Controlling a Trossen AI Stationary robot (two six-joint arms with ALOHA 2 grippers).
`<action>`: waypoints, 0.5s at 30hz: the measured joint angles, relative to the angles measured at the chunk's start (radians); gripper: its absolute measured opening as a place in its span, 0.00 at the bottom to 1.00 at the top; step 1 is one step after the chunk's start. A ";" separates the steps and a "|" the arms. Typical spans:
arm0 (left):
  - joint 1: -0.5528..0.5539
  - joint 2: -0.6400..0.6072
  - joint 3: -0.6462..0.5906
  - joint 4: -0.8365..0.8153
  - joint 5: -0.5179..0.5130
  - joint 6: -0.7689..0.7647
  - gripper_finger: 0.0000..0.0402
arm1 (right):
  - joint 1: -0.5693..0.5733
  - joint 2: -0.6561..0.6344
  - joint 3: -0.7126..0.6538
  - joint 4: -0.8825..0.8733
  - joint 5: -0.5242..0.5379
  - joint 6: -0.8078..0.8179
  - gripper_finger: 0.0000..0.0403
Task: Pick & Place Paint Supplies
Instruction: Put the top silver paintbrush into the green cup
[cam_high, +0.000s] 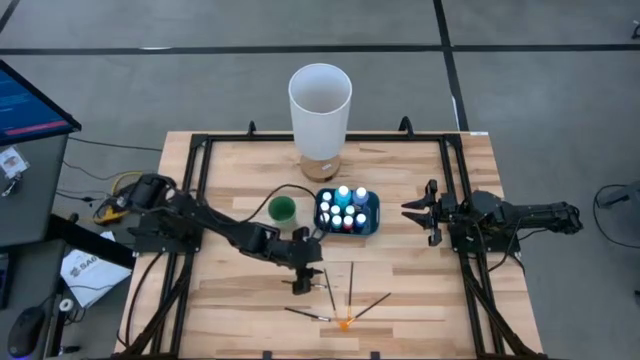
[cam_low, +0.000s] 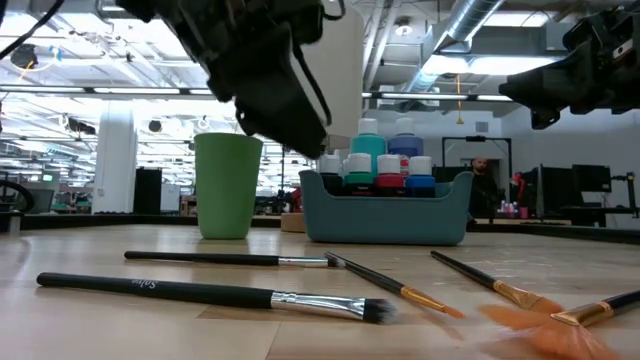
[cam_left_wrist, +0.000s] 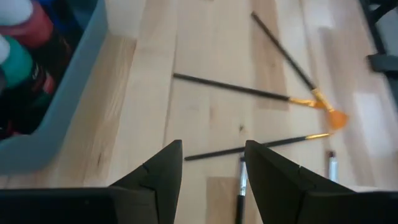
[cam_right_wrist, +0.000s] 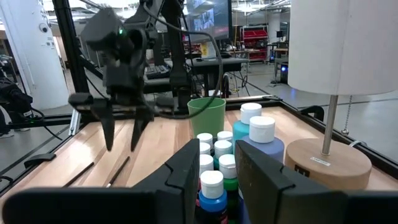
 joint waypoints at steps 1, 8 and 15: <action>-0.003 0.015 0.000 0.014 -0.007 0.000 0.41 | 0.000 0.000 0.000 0.000 0.000 0.000 0.24; -0.035 0.104 0.000 0.122 0.008 0.053 0.41 | 0.000 0.000 0.000 0.000 0.000 0.000 0.24; -0.063 0.170 0.000 0.215 0.008 0.055 0.41 | 0.000 0.000 0.000 0.000 0.000 0.000 0.24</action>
